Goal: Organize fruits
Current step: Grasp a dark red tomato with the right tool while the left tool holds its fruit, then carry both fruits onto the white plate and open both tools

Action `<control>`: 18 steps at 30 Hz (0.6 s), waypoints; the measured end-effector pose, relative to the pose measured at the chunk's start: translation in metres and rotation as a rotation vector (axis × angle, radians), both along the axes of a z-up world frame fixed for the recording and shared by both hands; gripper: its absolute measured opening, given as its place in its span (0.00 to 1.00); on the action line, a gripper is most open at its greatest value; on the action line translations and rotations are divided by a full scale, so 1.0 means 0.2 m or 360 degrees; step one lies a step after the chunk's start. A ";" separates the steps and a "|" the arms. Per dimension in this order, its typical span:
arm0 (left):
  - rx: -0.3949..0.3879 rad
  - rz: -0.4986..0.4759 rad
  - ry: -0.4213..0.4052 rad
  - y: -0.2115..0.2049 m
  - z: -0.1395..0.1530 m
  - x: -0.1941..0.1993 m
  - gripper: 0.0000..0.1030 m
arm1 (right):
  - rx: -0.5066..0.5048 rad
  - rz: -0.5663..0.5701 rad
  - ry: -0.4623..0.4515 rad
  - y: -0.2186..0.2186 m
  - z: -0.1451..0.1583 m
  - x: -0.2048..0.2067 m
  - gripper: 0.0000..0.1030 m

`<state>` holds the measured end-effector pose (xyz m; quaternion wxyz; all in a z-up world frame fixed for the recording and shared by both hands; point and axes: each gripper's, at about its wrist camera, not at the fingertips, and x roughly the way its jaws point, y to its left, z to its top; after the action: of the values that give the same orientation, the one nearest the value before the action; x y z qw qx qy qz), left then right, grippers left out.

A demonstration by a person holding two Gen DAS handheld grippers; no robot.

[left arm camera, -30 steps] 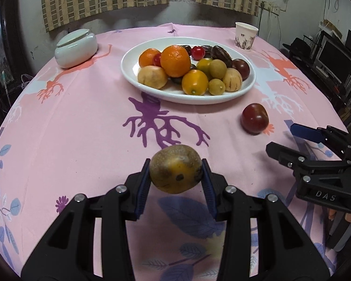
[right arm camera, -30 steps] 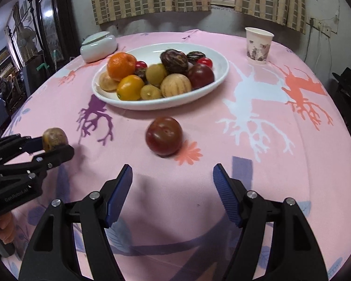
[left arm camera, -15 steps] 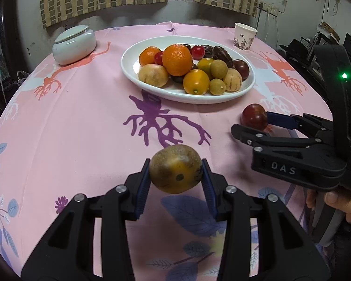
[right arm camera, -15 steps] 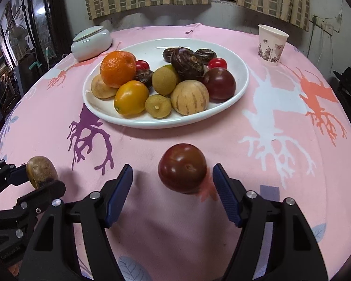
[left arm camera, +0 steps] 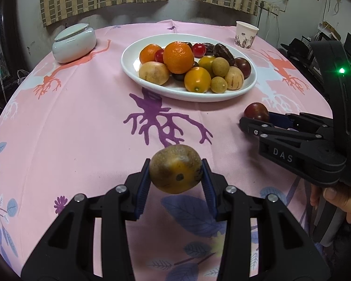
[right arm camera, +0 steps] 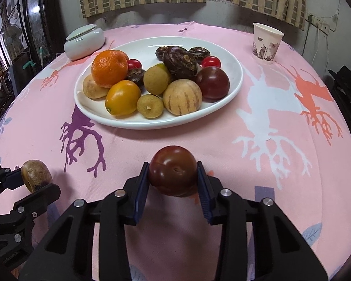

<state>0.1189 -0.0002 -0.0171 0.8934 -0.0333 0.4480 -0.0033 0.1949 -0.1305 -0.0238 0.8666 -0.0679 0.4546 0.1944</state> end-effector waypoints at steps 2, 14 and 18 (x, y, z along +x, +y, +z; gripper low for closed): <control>0.0000 0.0001 0.0000 0.00 0.00 0.00 0.41 | 0.0024 0.0004 0.0006 -0.01 0.00 -0.02 0.37; 0.0050 0.0011 -0.0026 -0.02 0.01 -0.01 0.41 | 0.0096 0.0080 -0.0057 -0.12 0.13 -0.22 0.38; 0.0060 0.0014 -0.0024 -0.03 0.02 -0.01 0.41 | 0.0111 0.0083 -0.0093 -0.17 0.17 -0.27 0.38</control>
<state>0.1165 -0.0059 -0.0135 0.8972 -0.0186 0.4411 0.0089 0.1407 -0.1646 0.0109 0.8759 -0.0552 0.4202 0.2305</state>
